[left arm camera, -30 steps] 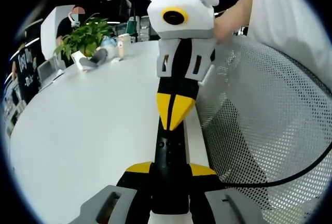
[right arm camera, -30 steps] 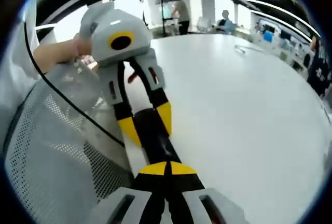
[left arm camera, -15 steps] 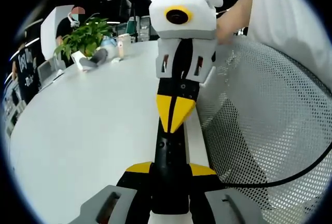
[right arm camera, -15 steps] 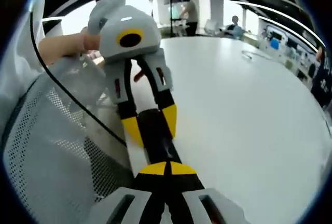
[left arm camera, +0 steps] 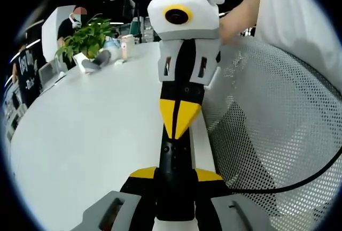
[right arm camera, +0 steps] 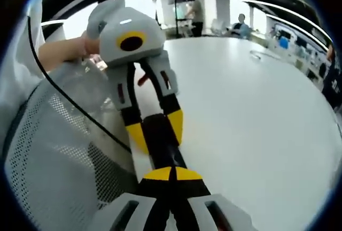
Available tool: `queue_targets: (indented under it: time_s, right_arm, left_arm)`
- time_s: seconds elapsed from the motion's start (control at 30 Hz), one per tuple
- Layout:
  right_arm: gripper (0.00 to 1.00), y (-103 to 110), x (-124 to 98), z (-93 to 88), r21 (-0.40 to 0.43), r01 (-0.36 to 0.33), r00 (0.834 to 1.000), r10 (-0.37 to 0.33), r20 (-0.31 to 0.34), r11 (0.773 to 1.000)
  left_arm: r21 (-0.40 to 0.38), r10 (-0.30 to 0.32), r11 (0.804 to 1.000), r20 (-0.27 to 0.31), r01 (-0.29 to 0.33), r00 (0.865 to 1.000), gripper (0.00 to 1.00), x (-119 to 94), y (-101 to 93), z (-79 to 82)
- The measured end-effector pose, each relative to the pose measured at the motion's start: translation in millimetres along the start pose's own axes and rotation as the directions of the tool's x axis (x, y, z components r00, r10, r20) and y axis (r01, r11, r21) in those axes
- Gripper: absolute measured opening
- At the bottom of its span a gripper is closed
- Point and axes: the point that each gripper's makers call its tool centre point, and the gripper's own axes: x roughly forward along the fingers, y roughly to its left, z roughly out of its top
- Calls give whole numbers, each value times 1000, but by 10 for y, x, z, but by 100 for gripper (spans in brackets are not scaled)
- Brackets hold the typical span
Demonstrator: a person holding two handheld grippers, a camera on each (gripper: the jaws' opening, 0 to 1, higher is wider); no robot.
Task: Press the specified remote control buttons in sequence, fully releasing each button before pressing the next.
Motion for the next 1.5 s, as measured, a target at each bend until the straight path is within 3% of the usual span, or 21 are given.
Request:
queue_targets:
  time_s: [0.2, 0.37, 0.6, 0.8, 0.87, 0.9, 1.03, 1.17, 1.27, 1.37, 1.5]
  right_arm:
    - [0, 5, 12, -10, -153, -7, 995, -9, -99, 988]
    - [0, 14, 26, -14, -232, -26, 986, -14, -169, 972]
    - [0, 20, 45, -19, -362, -63, 959, -44, -280, 930]
    - [0, 27, 39, -31, -414, -16, 961, -100, -258, 910]
    - [0, 45, 35, -32, -458, -1, 963, -123, -242, 889]
    - [0, 42, 30, -25, -518, -5, 961, -139, -239, 855]
    - [0, 86, 36, -27, -605, -17, 954, -169, -249, 796]
    - [0, 189, 65, -4, -612, -43, 960, -137, -244, 789]
    - [0, 178, 75, -10, -625, -47, 956, -146, -254, 779]
    - [0, 172, 79, -8, -617, -59, 953, -139, -268, 785]
    - [0, 186, 96, -14, -652, -91, 949, -133, -286, 752]
  left_arm:
    - [1, 0, 1000, 0, 0, 1000, 24, 2, -1, 2]
    - [1, 0, 1000, -1, 0, 1000, 24, 3, -1, 4]
    - [1, 0, 1000, -1, 0, 1000, 24, 2, -2, 3]
    - [0, -1, 1000, -1, 1, 1000, 24, -1, -3, 3]
    - [1, -1, 1000, -1, 1, 1000, 24, -1, -3, 3]
    - [1, 0, 1000, -1, 0, 1000, 24, -1, -2, 2]
    - [1, 0, 1000, -1, 0, 1000, 24, -1, -3, 3]
    - [1, 0, 1000, -1, 0, 1000, 24, 2, -2, 3]
    - [2, 0, 1000, -2, 0, 1000, 24, 4, -3, 4]
    - [3, -1, 1000, -3, 1, 1000, 24, 4, -5, 6]
    - [2, -2, 1000, -2, 2, 1000, 24, 5, -5, 8]
